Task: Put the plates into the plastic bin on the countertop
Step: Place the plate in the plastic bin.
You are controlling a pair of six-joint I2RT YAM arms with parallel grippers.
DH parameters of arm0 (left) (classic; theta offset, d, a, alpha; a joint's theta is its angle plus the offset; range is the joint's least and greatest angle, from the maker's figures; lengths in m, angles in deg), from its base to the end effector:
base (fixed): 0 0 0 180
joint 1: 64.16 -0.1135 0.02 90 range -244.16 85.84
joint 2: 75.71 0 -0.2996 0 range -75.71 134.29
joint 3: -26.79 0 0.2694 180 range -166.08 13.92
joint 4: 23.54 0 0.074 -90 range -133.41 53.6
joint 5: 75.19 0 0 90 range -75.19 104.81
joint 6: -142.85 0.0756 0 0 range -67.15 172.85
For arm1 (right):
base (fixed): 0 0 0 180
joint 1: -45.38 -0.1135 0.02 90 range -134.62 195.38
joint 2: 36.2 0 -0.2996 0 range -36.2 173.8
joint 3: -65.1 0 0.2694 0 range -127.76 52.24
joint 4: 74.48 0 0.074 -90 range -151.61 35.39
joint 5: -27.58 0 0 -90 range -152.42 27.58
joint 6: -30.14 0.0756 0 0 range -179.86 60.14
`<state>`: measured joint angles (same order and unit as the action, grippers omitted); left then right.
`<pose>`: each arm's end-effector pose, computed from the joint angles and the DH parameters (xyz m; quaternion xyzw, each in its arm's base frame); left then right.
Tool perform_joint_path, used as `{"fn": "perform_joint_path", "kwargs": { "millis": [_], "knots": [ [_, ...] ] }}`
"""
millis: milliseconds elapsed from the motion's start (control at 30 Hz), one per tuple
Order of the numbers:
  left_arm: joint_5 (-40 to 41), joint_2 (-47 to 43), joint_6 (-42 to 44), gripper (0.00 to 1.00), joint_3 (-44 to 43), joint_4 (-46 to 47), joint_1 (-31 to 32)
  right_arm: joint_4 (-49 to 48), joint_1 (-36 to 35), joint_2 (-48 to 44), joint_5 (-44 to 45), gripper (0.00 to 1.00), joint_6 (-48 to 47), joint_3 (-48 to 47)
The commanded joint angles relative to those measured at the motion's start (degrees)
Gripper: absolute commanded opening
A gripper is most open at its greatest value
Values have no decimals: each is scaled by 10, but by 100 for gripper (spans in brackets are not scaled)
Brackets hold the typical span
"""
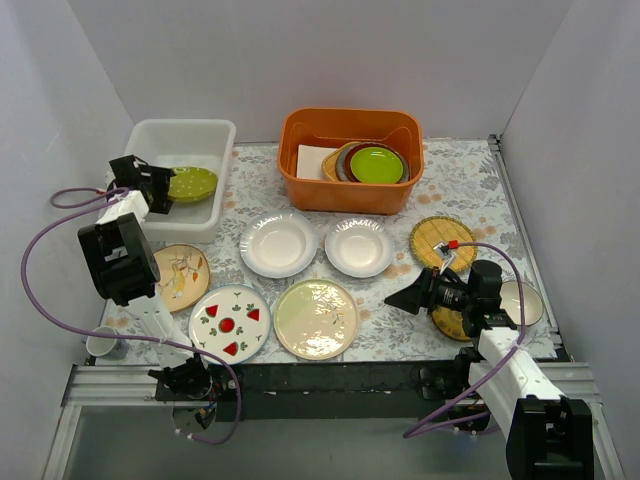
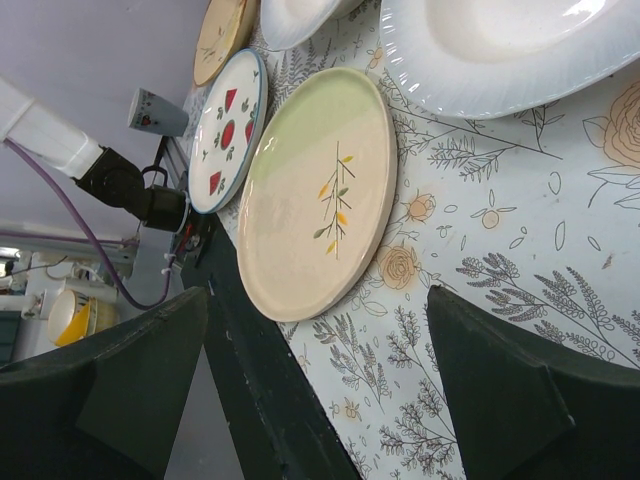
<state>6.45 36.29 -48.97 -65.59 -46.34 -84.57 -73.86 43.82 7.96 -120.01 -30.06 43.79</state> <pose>0.4685 0.1626 0.2005 -0.7849 0.4666 -0.3129 0.2615 0.1566 0.0681 0.1720 -0.0775 0.7751 0.5177 0.3540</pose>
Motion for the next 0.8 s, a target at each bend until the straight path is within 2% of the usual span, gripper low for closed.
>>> {"fn": "perform_joint_path", "kwargs": {
  "millis": [0, 333, 567, 767],
  "knots": [
    [-10, -20, -9, 73, -14, -4, -3, -23, 1, 5, -10, 98, -3, -10],
    [8, -28, -25, 79, -28, -61, -3, -19, 1, 2, -14, 98, -1, -17],
    [19, 2, -29, 82, -94, -173, -3, -9, 1, -11, -18, 98, -1, -23],
    [17, 8, -37, 83, -116, -218, -3, 8, 1, -22, -20, 98, -5, -32]
  ]
}}
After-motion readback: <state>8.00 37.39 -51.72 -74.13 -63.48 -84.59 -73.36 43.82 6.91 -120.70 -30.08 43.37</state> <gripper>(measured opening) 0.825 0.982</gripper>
